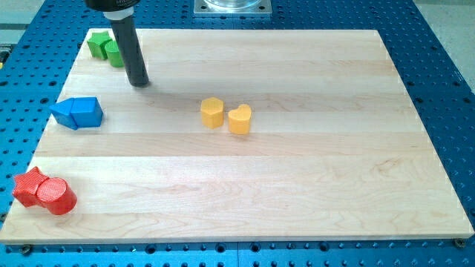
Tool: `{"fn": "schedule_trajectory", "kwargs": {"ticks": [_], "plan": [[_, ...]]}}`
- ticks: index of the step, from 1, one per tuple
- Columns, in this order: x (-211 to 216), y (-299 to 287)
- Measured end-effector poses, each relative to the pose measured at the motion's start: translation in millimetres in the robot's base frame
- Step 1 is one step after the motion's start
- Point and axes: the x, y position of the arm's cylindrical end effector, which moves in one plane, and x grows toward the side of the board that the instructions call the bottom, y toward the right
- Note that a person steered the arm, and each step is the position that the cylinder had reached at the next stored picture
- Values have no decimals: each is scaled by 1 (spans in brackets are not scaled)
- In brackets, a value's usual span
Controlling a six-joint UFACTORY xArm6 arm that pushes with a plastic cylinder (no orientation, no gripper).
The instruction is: Place your hand in between green circle and hexagon
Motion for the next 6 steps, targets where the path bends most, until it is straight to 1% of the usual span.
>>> {"fn": "schedule_trajectory", "kwargs": {"ticks": [3,6], "plan": [[0,-4],[1,39]]}}
